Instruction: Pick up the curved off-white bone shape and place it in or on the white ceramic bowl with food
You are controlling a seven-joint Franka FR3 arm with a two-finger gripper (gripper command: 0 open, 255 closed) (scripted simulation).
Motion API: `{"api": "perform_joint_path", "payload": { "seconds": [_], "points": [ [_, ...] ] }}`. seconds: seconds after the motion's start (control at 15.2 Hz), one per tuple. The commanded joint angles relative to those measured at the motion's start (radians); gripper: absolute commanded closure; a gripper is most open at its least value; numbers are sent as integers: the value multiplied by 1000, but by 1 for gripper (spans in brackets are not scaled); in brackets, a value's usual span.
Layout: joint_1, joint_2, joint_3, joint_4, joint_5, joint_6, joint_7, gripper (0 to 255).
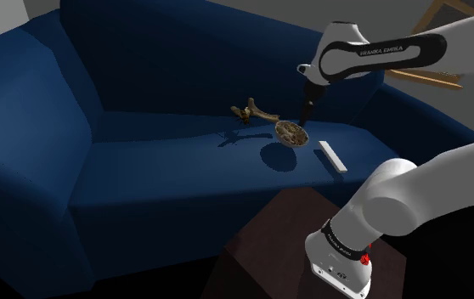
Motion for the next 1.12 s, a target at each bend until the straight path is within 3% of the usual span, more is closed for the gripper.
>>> {"api": "perform_joint_path", "payload": {
  "seconds": [0.0,0.33,0.59,0.79,1.06],
  "points": [
    [15,77,-53,29,6,70,-80,0],
    [68,283,-173,133,102,210,-303,0],
    [98,475,-239,241,271,291,-529,0],
    [73,625,-235,341,429,319,-709,0],
    [-16,805,-171,497,599,319,-905,0]
  ]
}}
